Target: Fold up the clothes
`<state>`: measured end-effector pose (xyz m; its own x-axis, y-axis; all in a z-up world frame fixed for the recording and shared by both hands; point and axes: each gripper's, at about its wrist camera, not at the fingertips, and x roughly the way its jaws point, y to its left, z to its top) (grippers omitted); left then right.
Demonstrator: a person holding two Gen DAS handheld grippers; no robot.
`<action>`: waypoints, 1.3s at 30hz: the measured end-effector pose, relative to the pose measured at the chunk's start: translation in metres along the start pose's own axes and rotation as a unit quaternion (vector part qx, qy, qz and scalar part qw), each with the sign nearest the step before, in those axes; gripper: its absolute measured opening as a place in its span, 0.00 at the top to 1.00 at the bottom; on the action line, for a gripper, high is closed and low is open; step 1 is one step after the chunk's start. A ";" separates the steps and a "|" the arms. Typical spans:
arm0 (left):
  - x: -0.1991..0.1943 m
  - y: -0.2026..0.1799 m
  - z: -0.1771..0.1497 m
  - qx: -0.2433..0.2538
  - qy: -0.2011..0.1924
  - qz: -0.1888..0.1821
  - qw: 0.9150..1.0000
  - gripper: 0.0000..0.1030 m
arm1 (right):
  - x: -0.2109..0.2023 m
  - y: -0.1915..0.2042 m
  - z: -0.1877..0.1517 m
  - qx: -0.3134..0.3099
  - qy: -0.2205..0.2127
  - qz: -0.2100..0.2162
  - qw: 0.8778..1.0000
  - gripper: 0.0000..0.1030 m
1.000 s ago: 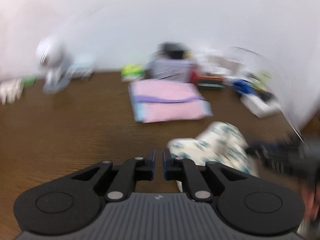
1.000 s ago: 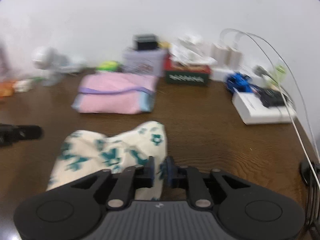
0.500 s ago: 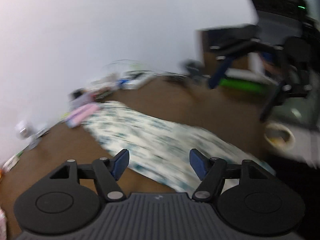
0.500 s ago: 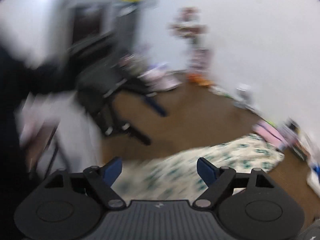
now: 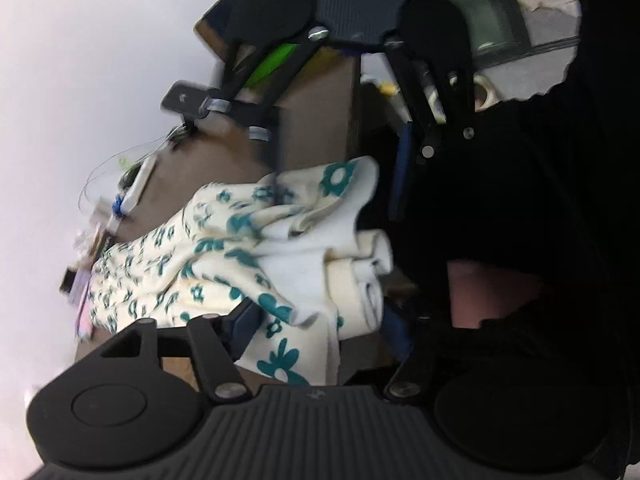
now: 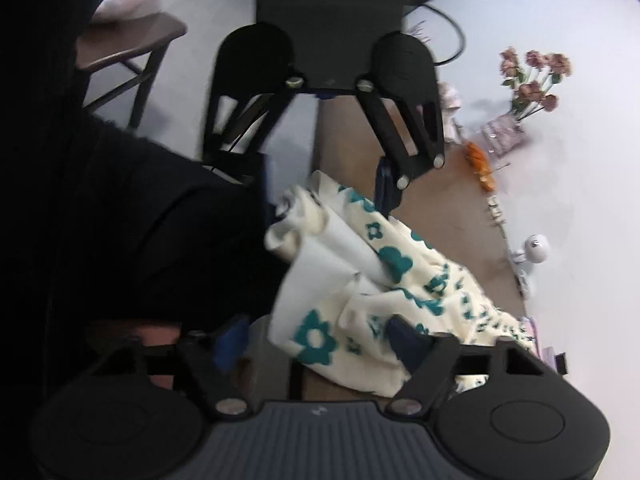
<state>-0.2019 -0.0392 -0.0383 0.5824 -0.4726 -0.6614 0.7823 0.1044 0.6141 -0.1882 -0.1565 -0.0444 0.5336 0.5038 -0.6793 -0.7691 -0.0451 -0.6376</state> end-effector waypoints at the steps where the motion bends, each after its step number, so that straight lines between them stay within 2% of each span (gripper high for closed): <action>1: -0.001 0.002 0.000 -0.008 0.002 0.000 1.000 0.48 | 0.001 -0.001 0.000 0.007 -0.001 -0.003 1.000 0.49; 3: -0.004 0.009 0.001 -0.030 0.008 -0.002 1.000 0.55 | 0.001 0.000 0.000 0.023 -0.004 -0.014 1.000 0.67; 5: -0.007 0.012 0.001 -0.036 0.010 -0.006 0.999 0.59 | -0.002 -0.003 0.002 0.041 -0.005 -0.009 0.999 0.70; 6: -0.011 0.012 0.001 -0.036 0.011 -0.010 0.999 0.66 | -0.004 -0.004 0.003 0.048 -0.005 -0.008 0.999 0.74; 7: -0.016 0.013 0.003 -0.039 0.013 -0.015 0.999 0.77 | -0.007 -0.001 0.004 0.047 -0.009 -0.011 0.999 0.77; 9: -0.030 0.019 0.009 -0.059 0.014 -0.047 0.997 0.88 | -0.017 0.004 0.007 0.056 -0.019 -0.009 0.998 0.97; 10: -0.040 0.021 0.013 -0.070 0.015 -0.069 0.995 0.90 | -0.024 0.005 0.008 0.065 -0.025 -0.002 0.998 0.97; 12: -0.056 0.038 0.016 -0.095 0.004 -0.104 0.990 0.91 | -0.040 -0.006 0.009 0.098 -0.046 0.040 0.993 0.98; 15: -0.075 0.073 0.020 -0.135 -0.016 -0.144 0.980 0.91 | -0.060 -0.037 0.003 0.158 -0.079 0.078 0.981 0.98; 18: -0.070 0.127 0.024 -0.157 -0.034 -0.147 0.976 0.91 | -0.068 -0.085 -0.012 0.214 -0.103 0.073 0.969 0.98; 21: -0.046 0.178 0.025 -0.182 -0.037 -0.151 0.971 0.91 | -0.058 -0.134 -0.029 0.263 -0.113 0.064 0.956 0.98; 23: -0.019 0.212 0.018 -0.218 -0.029 -0.165 0.961 0.90 | -0.042 -0.169 -0.040 0.298 -0.111 0.055 0.947 0.97; 24: -0.006 0.224 0.013 -0.239 -0.025 -0.170 0.956 0.90 | -0.029 -0.182 -0.049 0.318 -0.096 0.050 0.942 0.97; 26: 0.029 0.248 0.000 -0.286 -0.012 -0.182 0.941 0.88 | -0.004 -0.206 -0.066 0.357 -0.065 0.040 0.931 0.97; 29: 0.079 0.273 -0.024 -0.369 0.006 -0.164 0.915 0.73 | 0.039 -0.225 -0.081 0.407 -0.009 0.002 0.913 0.94; 30: 0.091 0.277 -0.030 -0.396 0.013 -0.148 0.906 0.65 | 0.054 -0.229 -0.085 0.423 0.011 -0.013 0.906 0.87; 32: 0.097 0.282 -0.042 -0.435 0.018 -0.120 0.892 0.64 | 0.063 -0.227 -0.090 0.443 0.034 -0.032 0.895 0.78; 33: 0.090 0.284 -0.049 -0.459 0.009 -0.112 0.881 0.61 | 0.063 -0.226 -0.091 0.449 0.039 -0.040 0.892 0.74; 34: 0.076 0.285 -0.057 -0.493 -0.003 -0.103 0.864 0.54 | 0.062 -0.224 -0.093 0.455 0.043 -0.049 0.888 0.72; 35: 0.061 0.285 -0.065 -0.531 -0.014 -0.092 0.842 0.50 | 0.052 -0.221 -0.093 0.464 0.040 -0.061 0.883 0.69; 36: 0.045 0.286 -0.074 -0.568 -0.025 -0.081 0.819 0.41 | 0.038 -0.216 -0.096 0.482 0.029 -0.065 0.873 0.66; 37: 0.033 0.279 -0.077 -0.594 -0.032 -0.075 0.801 0.32 | 0.023 -0.211 -0.100 0.500 0.017 -0.069 0.863 0.64; 39: 0.011 0.258 -0.077 -0.634 -0.041 -0.066 0.769 0.27 | -0.007 -0.201 -0.107 0.536 -0.006 -0.074 0.841 0.57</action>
<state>0.0233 0.0495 0.0796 0.5046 -0.6004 -0.6205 0.4506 0.7961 -0.4040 0.0003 -0.2429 0.0495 0.6525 0.4443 -0.6139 -0.5735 0.8190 -0.0169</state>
